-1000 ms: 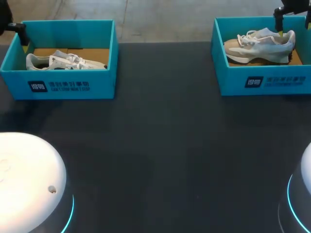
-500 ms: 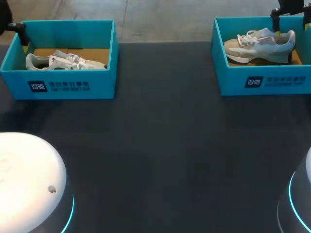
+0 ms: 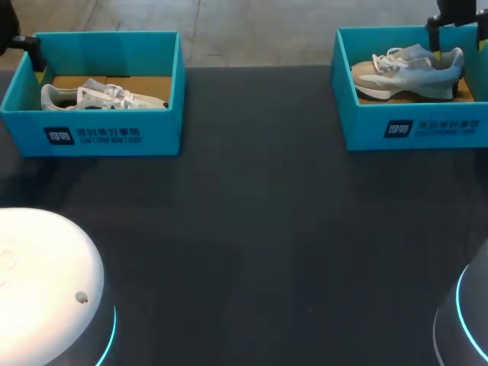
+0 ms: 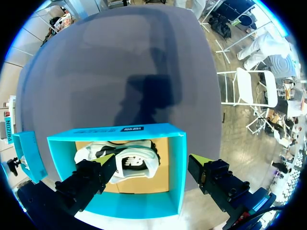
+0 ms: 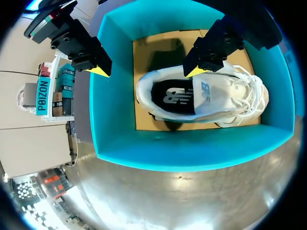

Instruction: Take the shoe out of the shoebox, open the shoe tongue, remove and reinsert the insole, then place the shoe into the shoebox

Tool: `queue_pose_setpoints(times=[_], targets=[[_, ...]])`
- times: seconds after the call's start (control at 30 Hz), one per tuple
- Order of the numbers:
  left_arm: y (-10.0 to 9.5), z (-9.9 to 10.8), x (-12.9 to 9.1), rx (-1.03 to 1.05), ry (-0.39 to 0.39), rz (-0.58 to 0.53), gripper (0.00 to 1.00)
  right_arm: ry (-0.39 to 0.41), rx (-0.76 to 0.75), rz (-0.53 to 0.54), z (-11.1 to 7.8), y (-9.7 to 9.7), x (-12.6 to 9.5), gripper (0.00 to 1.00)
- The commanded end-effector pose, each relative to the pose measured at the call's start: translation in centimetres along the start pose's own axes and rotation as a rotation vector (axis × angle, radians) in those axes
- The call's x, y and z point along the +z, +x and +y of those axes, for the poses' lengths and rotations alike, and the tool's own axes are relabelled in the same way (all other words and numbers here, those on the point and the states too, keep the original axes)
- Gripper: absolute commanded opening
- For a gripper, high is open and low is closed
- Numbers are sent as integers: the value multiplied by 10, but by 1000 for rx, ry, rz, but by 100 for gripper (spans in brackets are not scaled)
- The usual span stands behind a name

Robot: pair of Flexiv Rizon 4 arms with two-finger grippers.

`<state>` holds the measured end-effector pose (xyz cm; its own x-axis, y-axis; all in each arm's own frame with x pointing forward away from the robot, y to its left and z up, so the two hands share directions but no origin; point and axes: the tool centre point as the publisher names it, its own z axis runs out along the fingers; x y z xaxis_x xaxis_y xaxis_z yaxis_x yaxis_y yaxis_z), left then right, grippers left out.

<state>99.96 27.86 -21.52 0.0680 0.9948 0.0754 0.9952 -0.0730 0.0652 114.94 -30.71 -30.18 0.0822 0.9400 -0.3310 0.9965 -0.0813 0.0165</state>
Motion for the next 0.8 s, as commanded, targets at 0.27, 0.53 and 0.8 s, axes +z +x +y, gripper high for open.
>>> queue_pose_setpoints(times=[0.27,0.53,0.8], targets=[[0,-1,-1,0,-3,2,100,48,8,6,19,-4,19,97],[0,-1,-1,0,-3,2,100,61,1,18,25,-6,30,68],[0,-1,-1,0,-3,2,100,80,-10,30,27,-5,41,57]])
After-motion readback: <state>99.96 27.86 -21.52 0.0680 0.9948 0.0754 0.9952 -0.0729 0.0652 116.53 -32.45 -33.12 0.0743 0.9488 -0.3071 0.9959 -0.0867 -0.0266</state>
